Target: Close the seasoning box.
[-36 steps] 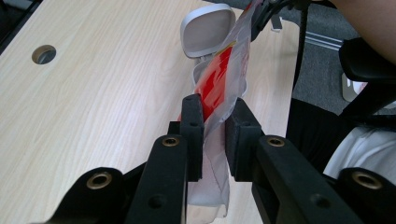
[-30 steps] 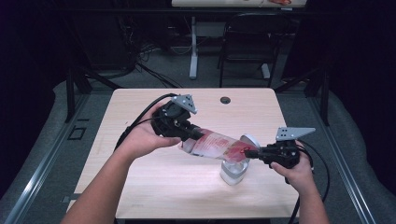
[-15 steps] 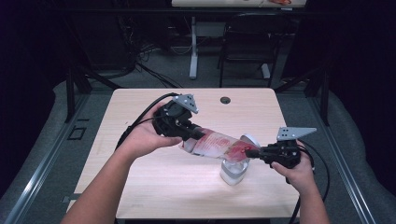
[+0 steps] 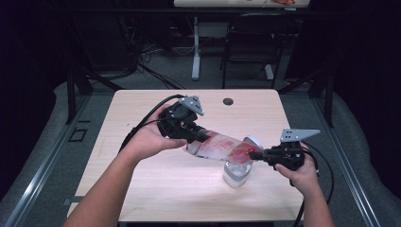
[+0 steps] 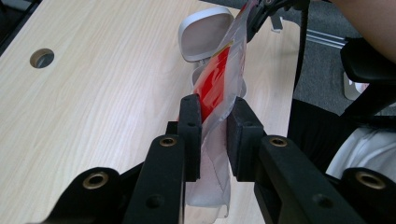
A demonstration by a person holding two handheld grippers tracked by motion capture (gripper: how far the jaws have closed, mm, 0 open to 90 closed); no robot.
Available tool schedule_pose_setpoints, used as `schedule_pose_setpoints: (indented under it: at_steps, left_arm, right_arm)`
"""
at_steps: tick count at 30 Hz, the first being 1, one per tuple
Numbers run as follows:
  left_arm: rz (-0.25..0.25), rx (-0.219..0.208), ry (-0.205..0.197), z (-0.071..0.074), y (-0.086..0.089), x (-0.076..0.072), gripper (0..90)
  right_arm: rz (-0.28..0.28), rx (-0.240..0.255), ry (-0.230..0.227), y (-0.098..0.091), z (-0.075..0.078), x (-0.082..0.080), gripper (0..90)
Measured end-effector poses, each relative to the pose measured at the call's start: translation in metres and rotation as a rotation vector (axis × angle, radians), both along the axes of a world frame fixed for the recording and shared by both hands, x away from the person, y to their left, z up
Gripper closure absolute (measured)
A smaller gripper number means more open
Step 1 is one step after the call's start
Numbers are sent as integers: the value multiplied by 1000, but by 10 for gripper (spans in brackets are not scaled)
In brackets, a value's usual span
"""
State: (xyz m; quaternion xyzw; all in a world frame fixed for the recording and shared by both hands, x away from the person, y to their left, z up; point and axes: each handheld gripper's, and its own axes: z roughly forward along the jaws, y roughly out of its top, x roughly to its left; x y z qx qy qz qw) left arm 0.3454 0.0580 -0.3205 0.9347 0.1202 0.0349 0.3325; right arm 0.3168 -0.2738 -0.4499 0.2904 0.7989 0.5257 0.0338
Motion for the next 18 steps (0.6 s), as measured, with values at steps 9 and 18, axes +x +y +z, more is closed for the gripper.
schedule_pose_setpoints:
  at_steps: [9, 18]
  left_arm:
    - [-5, 0, -7, 2, -4, -1, 777]
    - [-4, -7, -10, 4, -3, -2, 777]
  right_arm:
    - [-6, -8, 1, 0, 0, 0, 876]
    - [0, -11, -3, 0, 1, -1, 876]
